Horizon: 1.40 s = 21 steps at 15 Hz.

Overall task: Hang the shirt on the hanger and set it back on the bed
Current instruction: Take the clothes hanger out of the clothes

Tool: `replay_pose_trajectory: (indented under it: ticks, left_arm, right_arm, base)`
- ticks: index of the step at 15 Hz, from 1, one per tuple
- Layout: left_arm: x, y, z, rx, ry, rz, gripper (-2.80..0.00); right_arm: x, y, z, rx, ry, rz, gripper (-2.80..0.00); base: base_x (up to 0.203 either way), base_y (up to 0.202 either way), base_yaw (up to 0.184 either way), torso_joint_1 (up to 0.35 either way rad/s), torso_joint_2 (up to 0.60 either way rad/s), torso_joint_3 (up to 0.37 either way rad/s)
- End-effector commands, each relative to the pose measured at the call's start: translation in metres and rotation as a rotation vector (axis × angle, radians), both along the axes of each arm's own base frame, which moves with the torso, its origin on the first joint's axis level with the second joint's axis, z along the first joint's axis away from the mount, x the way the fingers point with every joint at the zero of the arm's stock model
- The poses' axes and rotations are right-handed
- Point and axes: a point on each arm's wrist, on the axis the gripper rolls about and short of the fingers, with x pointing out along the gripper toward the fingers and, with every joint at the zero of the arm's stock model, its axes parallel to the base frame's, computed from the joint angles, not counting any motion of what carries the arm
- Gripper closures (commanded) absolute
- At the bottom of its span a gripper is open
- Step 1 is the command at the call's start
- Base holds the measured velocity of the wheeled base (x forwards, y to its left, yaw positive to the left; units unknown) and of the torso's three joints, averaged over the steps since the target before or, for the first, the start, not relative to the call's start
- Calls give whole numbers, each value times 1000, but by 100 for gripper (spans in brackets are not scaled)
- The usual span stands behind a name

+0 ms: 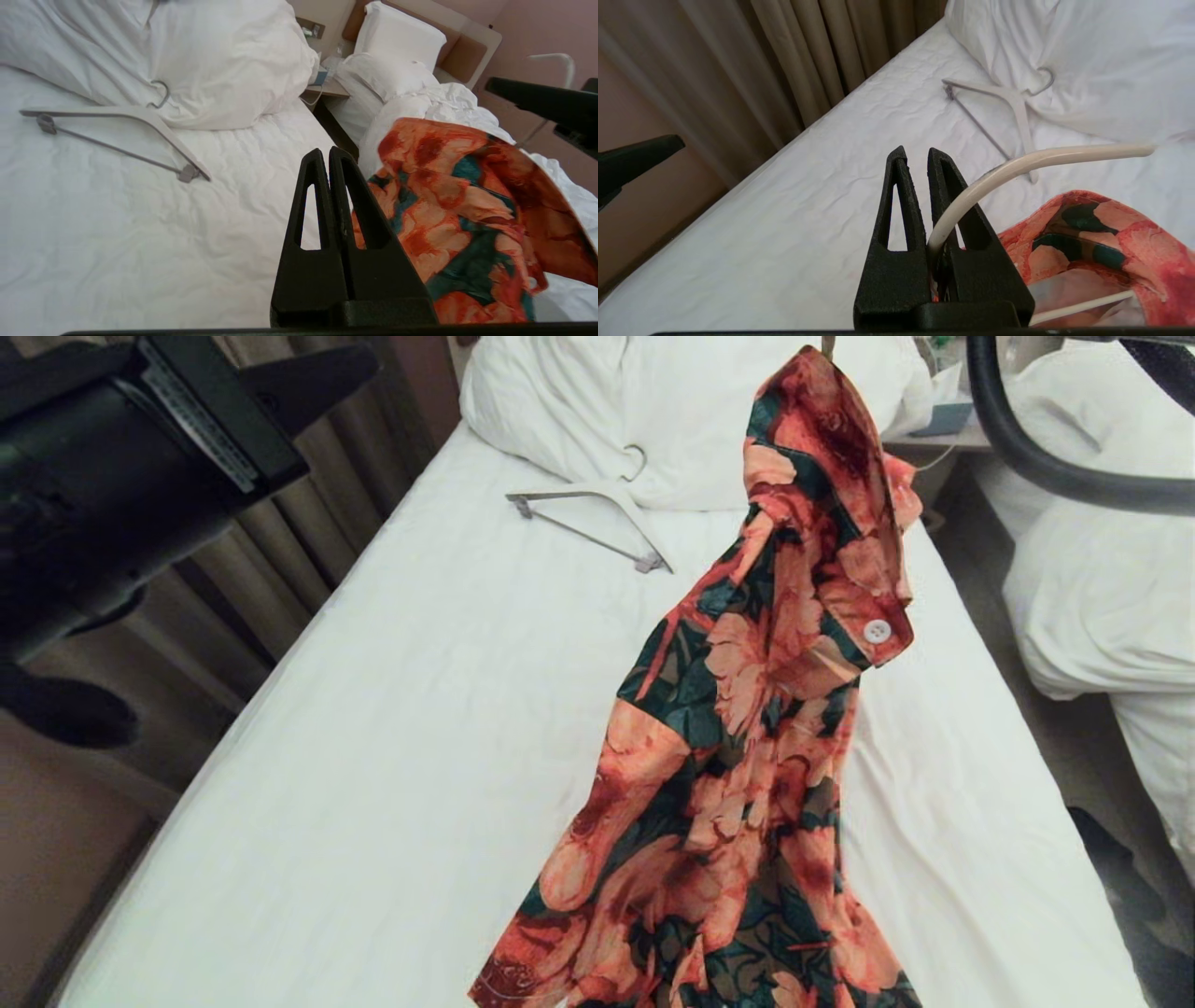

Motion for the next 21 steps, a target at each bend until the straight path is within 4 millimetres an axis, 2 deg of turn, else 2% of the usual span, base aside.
replay_pose_trajectory:
  ticks: [1, 13, 18, 21]
  left_arm:
    - [2, 0, 1, -4, -2, 7, 0]
    - [-6, 3, 4, -13, -17, -6, 0]
    - [-7, 1, 4, -13, -17, -16, 0]
    - [-7, 1, 3, -12, -15, -20, 0]
  right_arm:
    - [-2, -3, 2, -7, -15, -6, 0]
    - [-1, 0, -1, -10, -92, -18, 0]
    - [1, 2, -2, 1, -159, -35, 0]
    - [-1, -4, 3, 13, -173, -44, 0]
  base:
    - [0, 0, 0, 151, -512, -371]
    - [0, 0, 0, 203, -565, -363]
    - [0, 0, 0, 158, -382, -230]
    - [0, 0, 0, 154, -342, -198]
